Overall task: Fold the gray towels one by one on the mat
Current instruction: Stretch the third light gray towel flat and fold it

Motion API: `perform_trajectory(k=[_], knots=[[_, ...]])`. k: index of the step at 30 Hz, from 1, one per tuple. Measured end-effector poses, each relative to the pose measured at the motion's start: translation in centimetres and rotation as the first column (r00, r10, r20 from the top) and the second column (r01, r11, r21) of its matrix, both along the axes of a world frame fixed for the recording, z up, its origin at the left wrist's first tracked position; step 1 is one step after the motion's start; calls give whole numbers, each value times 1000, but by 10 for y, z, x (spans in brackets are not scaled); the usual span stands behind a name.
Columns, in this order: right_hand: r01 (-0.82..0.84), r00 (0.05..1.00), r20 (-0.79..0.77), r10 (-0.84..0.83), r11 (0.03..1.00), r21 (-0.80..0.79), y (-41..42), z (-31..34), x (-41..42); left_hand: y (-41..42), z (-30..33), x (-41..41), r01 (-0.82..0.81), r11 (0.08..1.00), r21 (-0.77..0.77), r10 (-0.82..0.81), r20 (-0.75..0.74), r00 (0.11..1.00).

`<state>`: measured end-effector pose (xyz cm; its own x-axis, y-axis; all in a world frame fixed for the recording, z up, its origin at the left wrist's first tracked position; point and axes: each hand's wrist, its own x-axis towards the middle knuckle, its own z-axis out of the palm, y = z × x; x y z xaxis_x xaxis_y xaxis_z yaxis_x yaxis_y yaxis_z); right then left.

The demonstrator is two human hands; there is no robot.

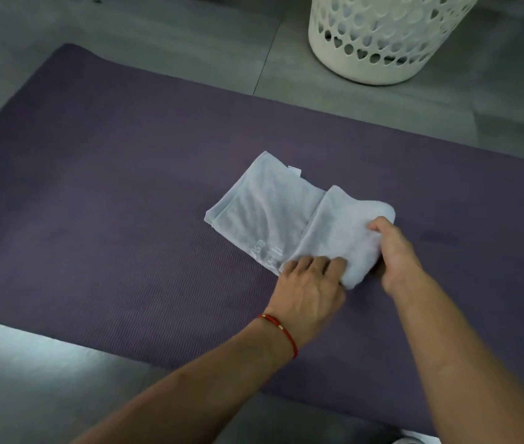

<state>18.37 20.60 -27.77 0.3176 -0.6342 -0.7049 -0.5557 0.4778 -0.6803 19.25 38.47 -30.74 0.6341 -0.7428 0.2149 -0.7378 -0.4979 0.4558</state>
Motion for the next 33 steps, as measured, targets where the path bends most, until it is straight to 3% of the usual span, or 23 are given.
perform_trajectory(k=[2, 4, 7, 9, 12, 14, 16, 18, 22, 28, 31, 33], knots=[[2, 998, 55, -1, 1000, -10, 2, 6, 0, 12, 10, 4, -58, 995, -80, 40, -203, 978], [-6, 984, 176, 15, 999, -47, 8, 13, 11, 26, 19, 18, -150, 969, -194, 45, -459, 887], [-23, 934, 352, 61, 993, -113, 27, 22, 45, 44, 33, 44, -319, 897, -305, 80, -598, 797], [-65, 924, 360, 128, 981, -181, 40, 24, 74, 56, 33, 62, -439, 837, -328, 117, -676, 728], [-242, 924, 179, 339, 877, -415, 54, 18, 107, 70, 21, 88, -709, 655, -260, 195, -849, 491], [-448, 851, -57, 522, 665, -598, 56, 3, 116, 77, 7, 103, -864, 488, -127, 228, -936, 267], [-596, 749, -260, 610, 448, -667, 55, -11, 119, 81, -5, 111, -920, 389, -39, 221, -966, 134], [-663, 696, -365, 619, 357, -658, 52, -20, 119, 81, -9, 112, -925, 378, -32, 229, -965, 127], [-640, 715, -350, 606, 365, -676, 44, -20, 122, 77, -7, 108, -921, 389, -26, 185, -977, 106], [-575, 711, -236, 662, 355, -737, 34, -2, 135, 86, -10, 108, -902, 404, -150, 380, -870, 315], [-669, 676, -362, 642, 329, -666, 35, -9, 142, 90, -15, 108, -884, 465, -45, 547, -771, 327], [-740, 639, -405, 653, 380, -555, 34, -13, 142, 92, -17, 108, -869, 495, 25, 634, -694, 341]])
